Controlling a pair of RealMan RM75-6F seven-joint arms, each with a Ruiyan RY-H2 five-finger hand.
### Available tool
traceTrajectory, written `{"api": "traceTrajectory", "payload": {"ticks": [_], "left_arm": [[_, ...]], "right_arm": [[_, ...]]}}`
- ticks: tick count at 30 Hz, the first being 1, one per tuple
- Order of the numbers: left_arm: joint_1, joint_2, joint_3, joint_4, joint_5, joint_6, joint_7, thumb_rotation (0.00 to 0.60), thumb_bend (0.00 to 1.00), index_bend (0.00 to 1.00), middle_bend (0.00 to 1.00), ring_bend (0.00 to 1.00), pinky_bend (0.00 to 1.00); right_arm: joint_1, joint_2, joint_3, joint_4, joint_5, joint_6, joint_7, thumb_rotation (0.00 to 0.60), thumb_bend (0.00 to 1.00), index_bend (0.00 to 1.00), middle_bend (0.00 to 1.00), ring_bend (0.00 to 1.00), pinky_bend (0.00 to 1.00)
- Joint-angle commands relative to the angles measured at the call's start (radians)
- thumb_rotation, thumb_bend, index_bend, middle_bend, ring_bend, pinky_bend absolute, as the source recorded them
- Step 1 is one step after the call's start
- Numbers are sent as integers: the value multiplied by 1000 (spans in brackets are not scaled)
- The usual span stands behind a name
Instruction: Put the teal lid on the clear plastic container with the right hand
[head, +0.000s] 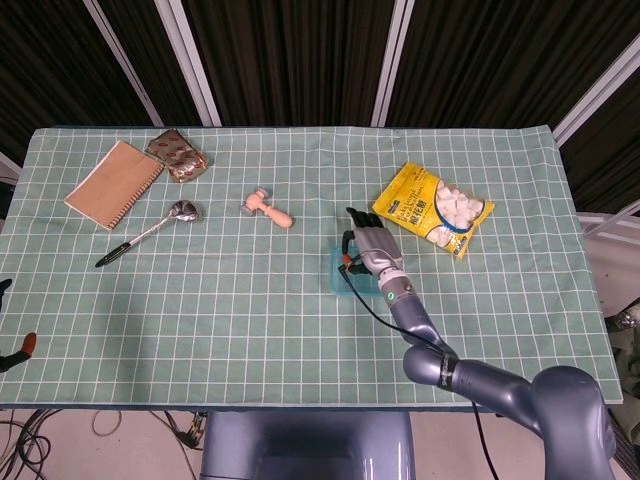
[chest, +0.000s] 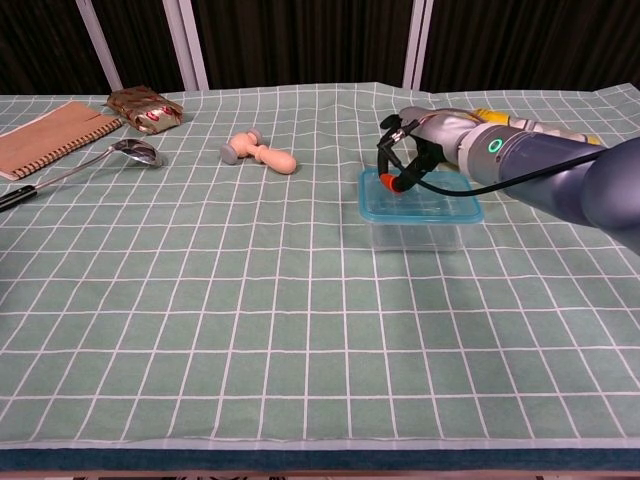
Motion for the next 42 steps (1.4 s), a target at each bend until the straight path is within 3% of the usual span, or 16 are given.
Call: {"api": "traceTrajectory", "payload": {"ticks": [1,26,42], "left_arm": [[0,0,0,0,-1,0,1,600,319,108,0,0,0],[0,1,2,-1,-3,3,0,600,319,108,0,0,0],[-1,0,1,0,-3,5,-1,600,320,108,0,0,0]], "right_arm": [[3,1,-5,2,3,-9,-5,600,517,693,0,0,0],[44,28,-54,-28,114,-43,-122,600,518,698,0,0,0],[57,13,-72,-28,130,-45,-131,600,517,709,0,0,0]]}}
